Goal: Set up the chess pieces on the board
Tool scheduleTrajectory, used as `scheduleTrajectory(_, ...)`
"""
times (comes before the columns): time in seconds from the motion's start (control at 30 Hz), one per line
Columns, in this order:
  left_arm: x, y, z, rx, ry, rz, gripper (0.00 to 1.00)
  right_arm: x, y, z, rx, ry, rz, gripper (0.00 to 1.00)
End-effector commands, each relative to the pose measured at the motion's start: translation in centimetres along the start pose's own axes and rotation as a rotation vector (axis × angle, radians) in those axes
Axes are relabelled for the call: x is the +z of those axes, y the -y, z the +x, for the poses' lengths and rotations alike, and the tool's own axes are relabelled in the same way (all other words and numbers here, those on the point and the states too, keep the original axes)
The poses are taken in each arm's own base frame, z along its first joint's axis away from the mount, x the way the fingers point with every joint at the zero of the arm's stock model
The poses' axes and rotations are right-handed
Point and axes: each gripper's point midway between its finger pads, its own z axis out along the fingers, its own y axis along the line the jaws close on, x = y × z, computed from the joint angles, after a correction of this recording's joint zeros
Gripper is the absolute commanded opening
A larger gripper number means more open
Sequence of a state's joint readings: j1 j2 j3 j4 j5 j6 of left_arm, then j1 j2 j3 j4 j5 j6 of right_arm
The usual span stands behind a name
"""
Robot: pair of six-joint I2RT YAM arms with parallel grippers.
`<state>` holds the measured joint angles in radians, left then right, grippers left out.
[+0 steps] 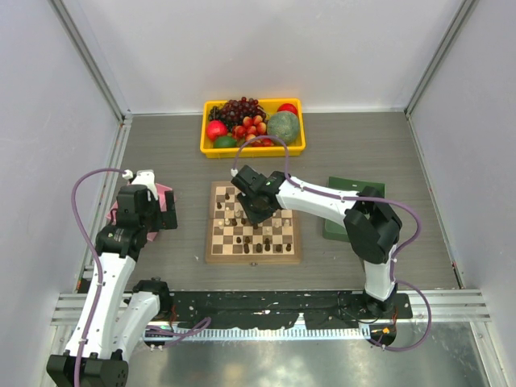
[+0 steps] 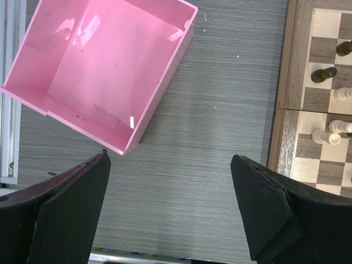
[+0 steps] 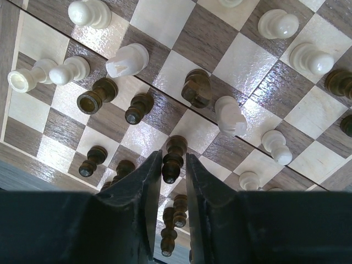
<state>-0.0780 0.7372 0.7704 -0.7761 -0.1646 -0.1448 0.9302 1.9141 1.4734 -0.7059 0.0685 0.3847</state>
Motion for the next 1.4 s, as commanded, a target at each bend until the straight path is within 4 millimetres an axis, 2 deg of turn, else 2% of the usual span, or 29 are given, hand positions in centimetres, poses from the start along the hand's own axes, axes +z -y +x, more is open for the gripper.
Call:
scheduleTrajectory(0.0, -0.8, -0.2, -1.9, 0.001, 0.058, -0.002, 0.99, -0.6, -0.3, -0.5, -0.020, 0.019, -0.004, 0.28)
scheduleTrajectory(0.1, -0.8, -0.2, -1.9, 0.000, 0.061, -0.002, 0.99, -0.9, -0.4, -0.6, -0.022, 0.028, -0.007, 0.22)
scheduleTrajectory(0.2, -0.8, -0.1, -1.9, 0.000, 0.062, 0.000, 0.99, -2.4, -0.8, -1.4, -0.029, 0.065, -0.026, 0.17)
scheduleTrajectory(0.5, -1.0, -0.3, -2.1, -0.002, 0.072, -0.010, 0.99, -9.0, -2.4, -4.1, -0.037, 0.209, -0.091, 0.17)
scheduleTrajectory(0.7, -1.2, -0.5, -2.1, -0.008, 0.083, -0.016, 0.99, -11.0, -4.6, -4.2, -0.064, 0.241, -0.168, 0.17)
scheduleTrajectory(0.87, -2.1, -1.2, -2.6, -0.024, 0.138, -0.048, 0.99, -10.8, -7.7, -3.0, -0.122, 0.220, -0.220, 0.16)
scheduleTrajectory(1.07, -2.9, -1.9, -3.0, -0.039, 0.197, -0.076, 0.99, -8.3, -11.2, -0.5, -0.196, 0.142, -0.269, 0.16)
scheduleTrajectory(1.2, -3.1, -2.1, -3.0, -0.042, 0.210, -0.087, 0.99, -6.9, -12.0, 0.6, -0.235, 0.109, -0.255, 0.15)
scheduleTrajectory(1.37, -3.0, -2.0, -3.1, -0.042, 0.203, -0.082, 0.99, -5.1, -11.0, 0.8, -0.246, 0.103, -0.170, 0.15)
